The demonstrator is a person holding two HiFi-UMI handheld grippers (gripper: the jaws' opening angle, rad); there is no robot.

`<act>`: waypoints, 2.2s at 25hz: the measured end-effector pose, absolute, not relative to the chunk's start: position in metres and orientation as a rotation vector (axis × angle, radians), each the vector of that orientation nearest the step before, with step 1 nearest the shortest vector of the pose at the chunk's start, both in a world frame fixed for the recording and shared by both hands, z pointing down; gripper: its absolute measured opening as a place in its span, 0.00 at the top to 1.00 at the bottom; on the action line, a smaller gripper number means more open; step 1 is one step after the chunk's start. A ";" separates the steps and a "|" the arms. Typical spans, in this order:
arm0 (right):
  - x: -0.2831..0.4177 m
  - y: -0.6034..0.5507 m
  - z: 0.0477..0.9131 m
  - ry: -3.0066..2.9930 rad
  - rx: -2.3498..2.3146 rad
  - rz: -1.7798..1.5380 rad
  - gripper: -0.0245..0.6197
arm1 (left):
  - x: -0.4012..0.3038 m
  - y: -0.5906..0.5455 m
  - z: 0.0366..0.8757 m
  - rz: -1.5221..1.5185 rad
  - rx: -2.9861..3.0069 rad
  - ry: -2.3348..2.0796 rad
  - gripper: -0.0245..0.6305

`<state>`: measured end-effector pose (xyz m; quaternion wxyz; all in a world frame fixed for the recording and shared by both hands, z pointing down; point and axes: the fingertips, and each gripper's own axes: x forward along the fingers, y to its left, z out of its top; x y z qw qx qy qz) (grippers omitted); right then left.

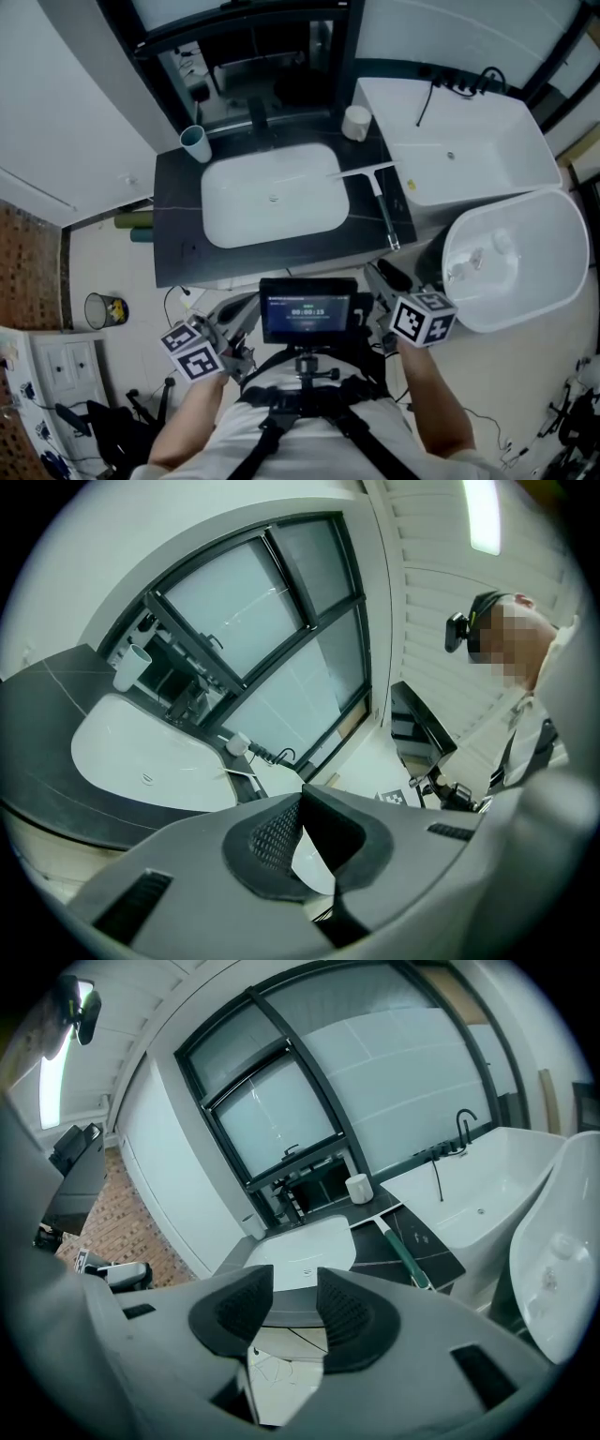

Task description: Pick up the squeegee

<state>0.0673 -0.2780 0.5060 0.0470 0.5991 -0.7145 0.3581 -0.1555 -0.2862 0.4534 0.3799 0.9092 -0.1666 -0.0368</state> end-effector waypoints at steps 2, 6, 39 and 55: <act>0.070 -0.276 0.508 -2.170 1.834 1.099 0.73 | -0.158 -0.287 0.453 -0.096 2.323 -0.432 0.97; 0.068 -0.285 0.512 -2.165 1.809 1.098 0.73 | -0.160 -0.298 0.450 -0.119 2.317 -0.463 0.97; 0.097 -0.269 0.381 -2.194 1.739 0.405 0.73 | -0.098 -0.311 0.429 -0.132 2.391 -0.417 0.97; 0.134 -0.279 0.411 -2.032 1.801 0.384 0.73 | -0.089 -0.305 0.435 -0.098 2.377 -0.437 0.97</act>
